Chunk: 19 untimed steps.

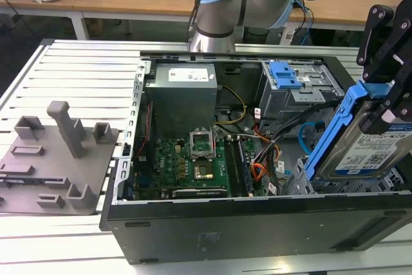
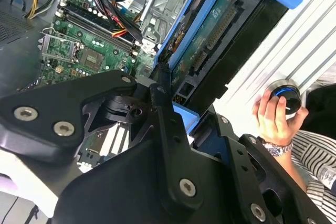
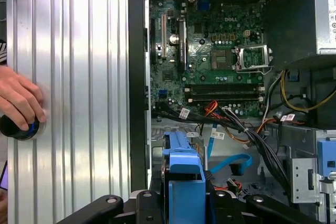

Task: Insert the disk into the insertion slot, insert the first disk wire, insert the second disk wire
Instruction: 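Insert the disk into the insertion slot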

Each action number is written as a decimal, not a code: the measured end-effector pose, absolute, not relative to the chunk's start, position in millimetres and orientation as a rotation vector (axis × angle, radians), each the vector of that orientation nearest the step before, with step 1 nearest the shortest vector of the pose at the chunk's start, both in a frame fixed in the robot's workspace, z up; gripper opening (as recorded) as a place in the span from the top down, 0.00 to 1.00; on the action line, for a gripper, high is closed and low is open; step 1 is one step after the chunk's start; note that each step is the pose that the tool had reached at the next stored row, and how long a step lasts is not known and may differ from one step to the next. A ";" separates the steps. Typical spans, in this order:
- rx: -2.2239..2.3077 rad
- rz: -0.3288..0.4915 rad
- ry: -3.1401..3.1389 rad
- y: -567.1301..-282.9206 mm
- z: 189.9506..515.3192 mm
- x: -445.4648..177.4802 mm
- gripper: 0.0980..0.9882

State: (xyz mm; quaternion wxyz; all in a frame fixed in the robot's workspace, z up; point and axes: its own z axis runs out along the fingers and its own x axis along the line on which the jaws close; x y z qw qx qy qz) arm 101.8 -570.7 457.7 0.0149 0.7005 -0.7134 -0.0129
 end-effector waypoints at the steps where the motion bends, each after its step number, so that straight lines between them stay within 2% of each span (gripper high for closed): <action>1: 2.180 -0.040 -2.220 -570.7 457.0 101.8 0.70; 6: 2.180 -0.040 -2.220 -570.6 454.4 101.9 0.70; 14: 2.180 -0.040 -2.220 -549.3 453.1 110.0 0.70; 19: 2.181 -0.040 -2.219 -545.8 449.4 113.6 0.70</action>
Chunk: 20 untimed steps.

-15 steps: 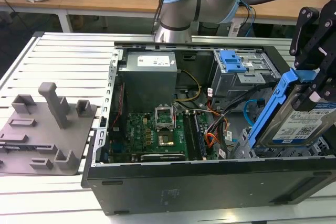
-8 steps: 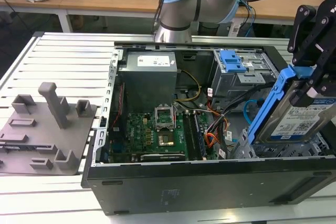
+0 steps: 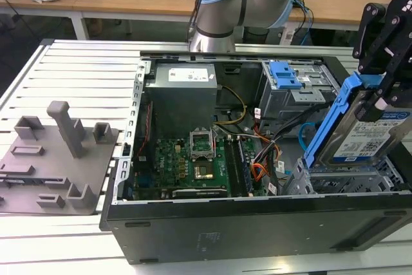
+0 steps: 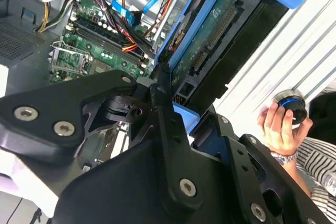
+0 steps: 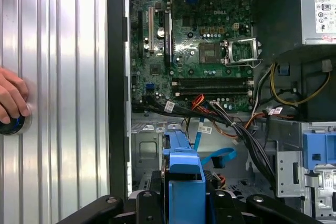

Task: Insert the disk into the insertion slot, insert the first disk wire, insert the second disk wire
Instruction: 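Insert the disk into the insertion slot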

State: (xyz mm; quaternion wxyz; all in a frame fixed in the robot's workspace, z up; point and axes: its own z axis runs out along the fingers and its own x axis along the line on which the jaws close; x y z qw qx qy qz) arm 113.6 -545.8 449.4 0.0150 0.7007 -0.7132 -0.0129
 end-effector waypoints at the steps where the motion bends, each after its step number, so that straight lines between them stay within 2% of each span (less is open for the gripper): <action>1: 2.181 -0.040 -2.219 -545.8 448.3 113.6 0.70; 20: 2.181 -0.040 -2.219 -545.3 415.0 114.9 0.70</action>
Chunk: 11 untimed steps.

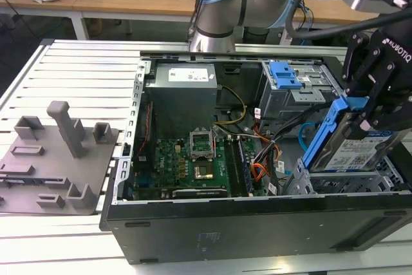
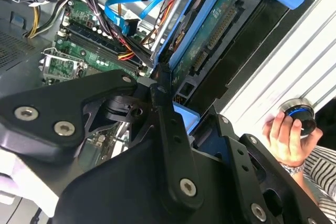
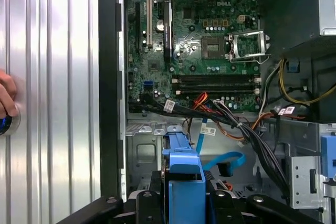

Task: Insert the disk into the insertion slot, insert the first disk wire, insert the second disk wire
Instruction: 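Insert the disk into the insertion slot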

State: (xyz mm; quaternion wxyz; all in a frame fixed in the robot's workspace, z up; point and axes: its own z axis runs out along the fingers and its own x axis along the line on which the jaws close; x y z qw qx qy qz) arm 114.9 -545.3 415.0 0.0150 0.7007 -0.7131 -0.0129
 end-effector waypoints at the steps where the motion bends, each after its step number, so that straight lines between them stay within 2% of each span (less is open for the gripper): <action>1: 2.181 -0.040 -2.219 -545.3 413.6 114.9 0.70; 11: 2.181 -0.040 -2.219 -545.3 406.6 114.9 0.70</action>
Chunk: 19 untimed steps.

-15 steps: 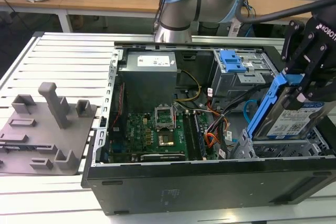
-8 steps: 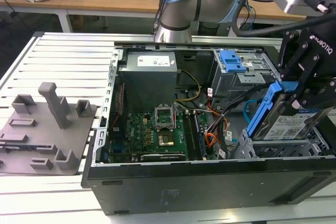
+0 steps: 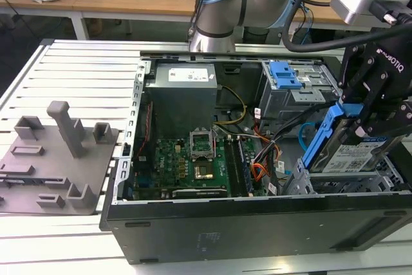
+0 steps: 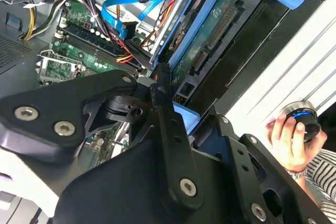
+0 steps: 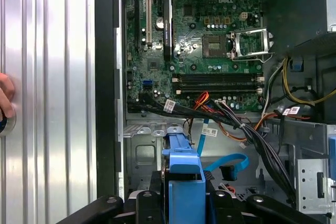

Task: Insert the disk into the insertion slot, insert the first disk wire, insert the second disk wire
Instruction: 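Insert the disk into the insertion slot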

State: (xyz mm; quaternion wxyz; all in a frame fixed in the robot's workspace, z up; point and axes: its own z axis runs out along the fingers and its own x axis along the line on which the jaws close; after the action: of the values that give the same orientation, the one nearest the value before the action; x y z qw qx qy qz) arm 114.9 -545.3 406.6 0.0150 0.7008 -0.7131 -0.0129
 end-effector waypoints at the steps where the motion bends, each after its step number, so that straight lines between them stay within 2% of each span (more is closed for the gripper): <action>1: 2.181 -0.040 -2.219 -545.3 406.5 114.9 0.70; 5: 2.181 -0.040 -2.219 -545.3 406.5 114.9 0.69; 6: 2.181 -0.040 -2.219 -545.3 406.3 114.9 0.62; 11: 2.181 -0.040 -2.219 -545.3 406.3 114.9 0.62; 12: 2.181 -0.040 -2.219 -545.3 406.3 114.9 0.63; 17: 2.181 -0.040 -2.219 -545.3 406.1 114.9 0.98; 19: 2.181 -0.040 -2.219 -545.3 406.1 114.9 0.99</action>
State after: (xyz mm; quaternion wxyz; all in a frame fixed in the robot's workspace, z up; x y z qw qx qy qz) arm 114.9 -545.3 406.1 0.0150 0.7008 -0.7131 -0.0129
